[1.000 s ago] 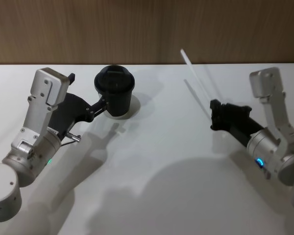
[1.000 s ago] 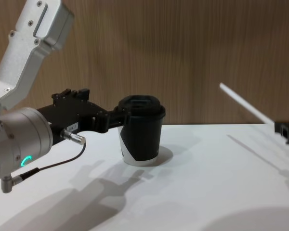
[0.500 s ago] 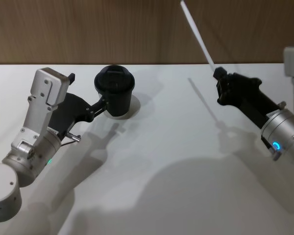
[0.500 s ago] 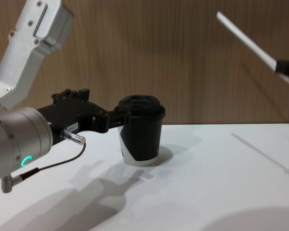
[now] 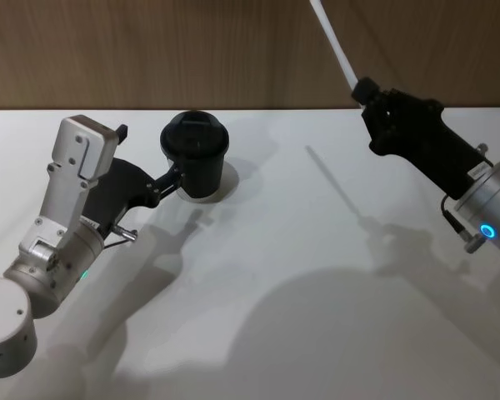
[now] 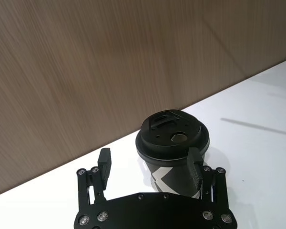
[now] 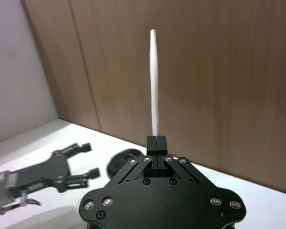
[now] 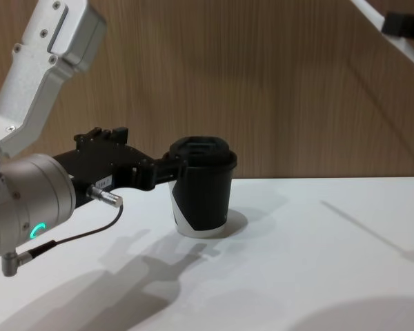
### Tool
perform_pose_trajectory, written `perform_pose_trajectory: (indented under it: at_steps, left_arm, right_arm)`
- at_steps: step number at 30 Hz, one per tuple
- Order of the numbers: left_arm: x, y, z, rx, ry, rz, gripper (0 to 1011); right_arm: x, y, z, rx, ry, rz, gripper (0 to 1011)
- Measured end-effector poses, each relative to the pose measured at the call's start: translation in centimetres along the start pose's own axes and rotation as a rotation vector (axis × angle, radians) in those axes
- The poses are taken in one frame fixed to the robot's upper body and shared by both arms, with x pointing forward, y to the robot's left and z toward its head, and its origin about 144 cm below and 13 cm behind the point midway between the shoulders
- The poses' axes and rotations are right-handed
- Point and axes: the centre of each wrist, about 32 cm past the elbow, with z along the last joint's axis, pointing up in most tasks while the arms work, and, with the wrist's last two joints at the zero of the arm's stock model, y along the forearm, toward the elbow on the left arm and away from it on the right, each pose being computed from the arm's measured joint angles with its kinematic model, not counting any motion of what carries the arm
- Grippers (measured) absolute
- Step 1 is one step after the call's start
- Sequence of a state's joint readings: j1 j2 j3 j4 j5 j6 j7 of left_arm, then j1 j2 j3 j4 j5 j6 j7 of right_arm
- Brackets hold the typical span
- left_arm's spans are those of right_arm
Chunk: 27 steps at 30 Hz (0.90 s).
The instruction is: Pick up the straw with one hand, pass it to the other hand, and insert it into the cup.
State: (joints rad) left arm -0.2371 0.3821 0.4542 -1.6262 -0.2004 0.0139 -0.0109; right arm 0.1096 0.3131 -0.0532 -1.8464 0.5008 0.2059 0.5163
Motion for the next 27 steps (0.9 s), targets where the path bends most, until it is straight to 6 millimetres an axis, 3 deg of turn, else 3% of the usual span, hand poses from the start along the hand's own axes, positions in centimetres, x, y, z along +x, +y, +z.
perform_pose_trajectory:
  at_steps: [13, 27]
  left_arm:
    - [0.0, 0.0, 0.0, 0.0, 0.0, 0.0, 1002]
    - [0.0, 0.0, 0.0, 0.0, 0.0, 0.0, 1001]
  right_arm:
    - [0.0, 1.1, 0.5, 0.007, 0.07, 0.169, 0]
    - [0.5, 2.0, 0.2, -0.019, 0.108, 0.207, 0]
